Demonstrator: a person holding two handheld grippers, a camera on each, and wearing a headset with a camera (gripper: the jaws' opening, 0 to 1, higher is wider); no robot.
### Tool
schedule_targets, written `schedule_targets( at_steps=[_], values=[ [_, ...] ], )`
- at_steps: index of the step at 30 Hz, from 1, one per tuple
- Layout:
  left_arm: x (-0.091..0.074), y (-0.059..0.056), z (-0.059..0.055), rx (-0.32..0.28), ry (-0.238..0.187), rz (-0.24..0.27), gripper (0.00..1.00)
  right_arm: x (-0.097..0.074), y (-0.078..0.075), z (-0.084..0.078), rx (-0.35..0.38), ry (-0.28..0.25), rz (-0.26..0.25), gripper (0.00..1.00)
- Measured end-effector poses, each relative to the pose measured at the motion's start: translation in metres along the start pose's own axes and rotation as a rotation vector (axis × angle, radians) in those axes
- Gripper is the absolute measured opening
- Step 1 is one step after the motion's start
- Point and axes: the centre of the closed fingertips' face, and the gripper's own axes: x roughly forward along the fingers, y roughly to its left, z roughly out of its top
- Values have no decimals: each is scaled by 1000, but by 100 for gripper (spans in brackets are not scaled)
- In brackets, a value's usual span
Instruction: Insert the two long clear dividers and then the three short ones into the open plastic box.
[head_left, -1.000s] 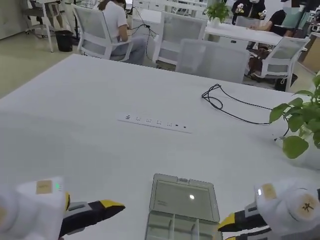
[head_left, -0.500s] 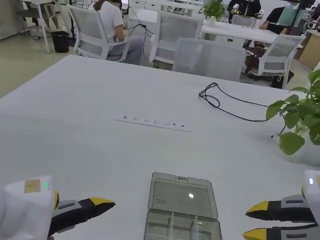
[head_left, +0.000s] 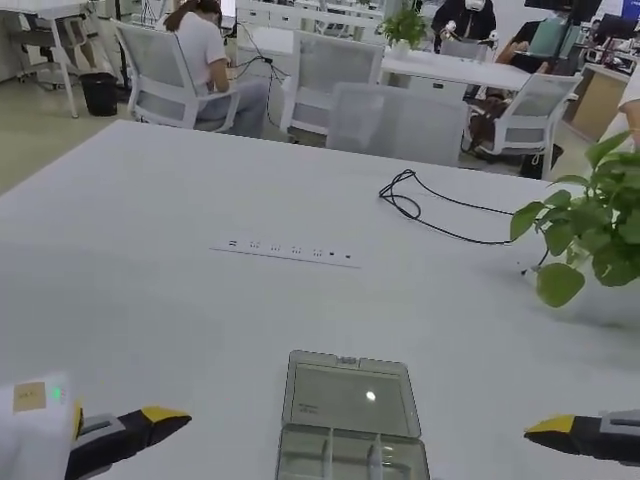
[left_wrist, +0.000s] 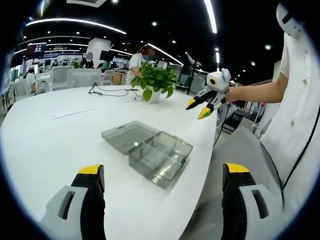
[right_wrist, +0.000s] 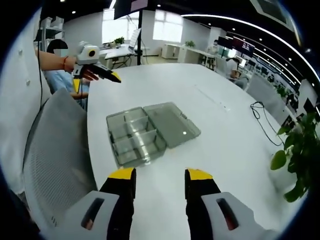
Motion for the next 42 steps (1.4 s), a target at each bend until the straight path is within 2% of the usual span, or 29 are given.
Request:
schedule_targets(
  at_steps=[8, 12, 19, 36, 42],
  values=[
    [3, 2, -8, 20, 17, 4, 100, -4, 1, -16, 51, -19, -43, 52],
    [5, 4, -9, 17, 16, 8, 100, -4, 5, -27, 74, -13, -50, 57],
    [4, 5, -8, 19, 17, 9, 100, -6, 7, -36, 109, -29, -50, 67],
    [5, 4, -9, 23, 25, -1, 100, -2, 16, -37, 107, -22, -17, 75],
    [6, 3, -9, 18, 24, -4, 100, 0, 18, -36, 102, -20, -11, 75]
  ],
)
